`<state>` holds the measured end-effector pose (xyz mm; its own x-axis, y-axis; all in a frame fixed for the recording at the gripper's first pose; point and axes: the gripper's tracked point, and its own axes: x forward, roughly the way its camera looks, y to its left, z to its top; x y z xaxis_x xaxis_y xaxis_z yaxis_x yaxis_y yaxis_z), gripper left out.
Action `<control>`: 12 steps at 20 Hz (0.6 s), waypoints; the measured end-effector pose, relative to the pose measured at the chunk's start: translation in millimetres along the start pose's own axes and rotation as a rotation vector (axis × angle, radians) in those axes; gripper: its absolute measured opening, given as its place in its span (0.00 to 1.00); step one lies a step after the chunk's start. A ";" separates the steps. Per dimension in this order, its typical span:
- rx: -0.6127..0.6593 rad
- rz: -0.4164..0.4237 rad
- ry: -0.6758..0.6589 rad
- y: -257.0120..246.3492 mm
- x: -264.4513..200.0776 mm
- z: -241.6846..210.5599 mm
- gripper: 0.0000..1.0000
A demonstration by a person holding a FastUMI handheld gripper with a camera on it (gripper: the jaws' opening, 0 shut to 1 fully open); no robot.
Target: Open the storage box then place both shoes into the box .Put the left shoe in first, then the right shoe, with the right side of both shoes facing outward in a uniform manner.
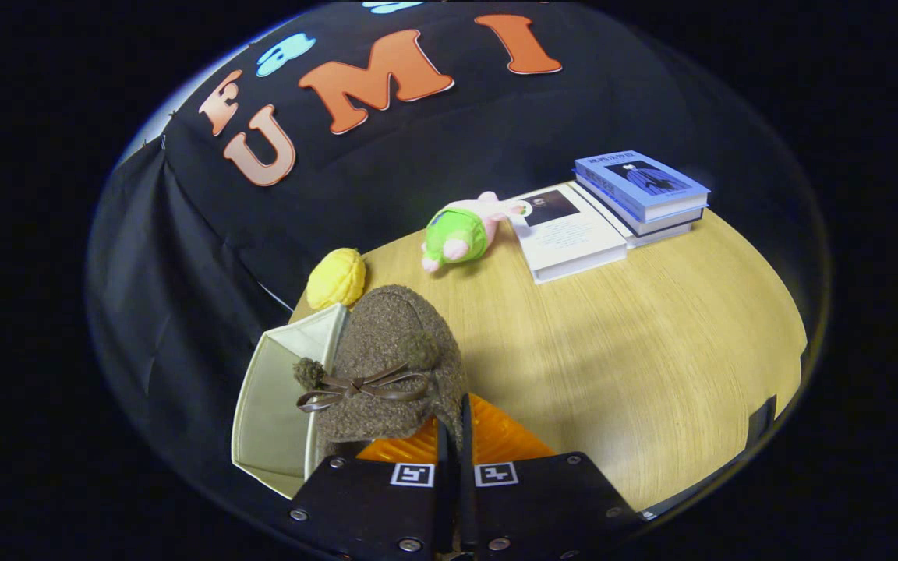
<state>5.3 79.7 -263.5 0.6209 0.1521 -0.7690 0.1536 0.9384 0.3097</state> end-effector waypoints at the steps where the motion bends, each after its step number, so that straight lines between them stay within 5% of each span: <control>1: -0.009 0.008 -0.003 9.8 -2.7 2.1 0.05; 12: -0.107 0.150 -0.026 150.9 -15.6 13.8 0.05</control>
<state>29.4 214.6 -197.0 0.6505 0.2860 -0.7036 -0.0241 0.9337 0.3573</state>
